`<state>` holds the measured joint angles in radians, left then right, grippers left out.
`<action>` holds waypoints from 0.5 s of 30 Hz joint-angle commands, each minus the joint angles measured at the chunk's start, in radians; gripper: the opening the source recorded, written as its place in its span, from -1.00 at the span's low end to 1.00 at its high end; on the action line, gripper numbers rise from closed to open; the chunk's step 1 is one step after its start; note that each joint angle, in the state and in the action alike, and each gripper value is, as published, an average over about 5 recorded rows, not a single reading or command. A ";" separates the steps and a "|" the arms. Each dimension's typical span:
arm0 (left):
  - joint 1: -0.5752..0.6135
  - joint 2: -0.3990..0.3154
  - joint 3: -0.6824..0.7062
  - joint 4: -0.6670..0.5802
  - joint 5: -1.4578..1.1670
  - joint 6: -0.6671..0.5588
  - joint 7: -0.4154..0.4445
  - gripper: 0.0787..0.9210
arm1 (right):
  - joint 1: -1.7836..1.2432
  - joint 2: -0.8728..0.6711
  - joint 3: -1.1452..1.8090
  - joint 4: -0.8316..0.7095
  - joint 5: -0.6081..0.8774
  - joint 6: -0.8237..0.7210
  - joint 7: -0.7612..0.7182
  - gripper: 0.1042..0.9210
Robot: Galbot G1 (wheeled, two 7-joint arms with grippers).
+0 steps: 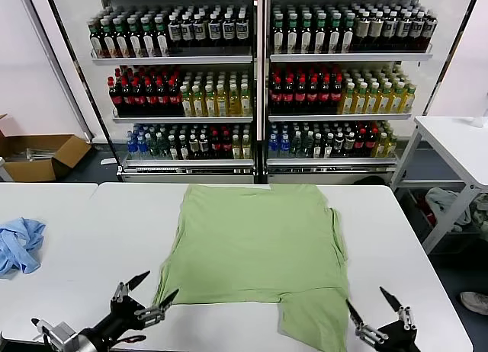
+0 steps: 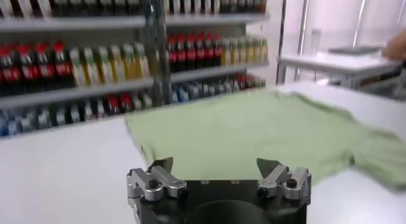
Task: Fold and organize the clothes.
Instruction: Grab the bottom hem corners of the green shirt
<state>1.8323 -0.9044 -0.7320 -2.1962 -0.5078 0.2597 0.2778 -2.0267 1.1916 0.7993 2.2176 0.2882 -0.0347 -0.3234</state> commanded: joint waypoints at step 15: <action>-0.129 0.086 0.057 0.101 -0.122 0.127 -0.078 0.77 | -0.020 -0.006 -0.143 0.006 -0.116 -0.105 0.015 0.76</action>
<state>1.7541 -0.8443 -0.6917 -2.1304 -0.5771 0.3573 0.2178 -2.0415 1.1875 0.6951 2.2222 0.2010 -0.1102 -0.3141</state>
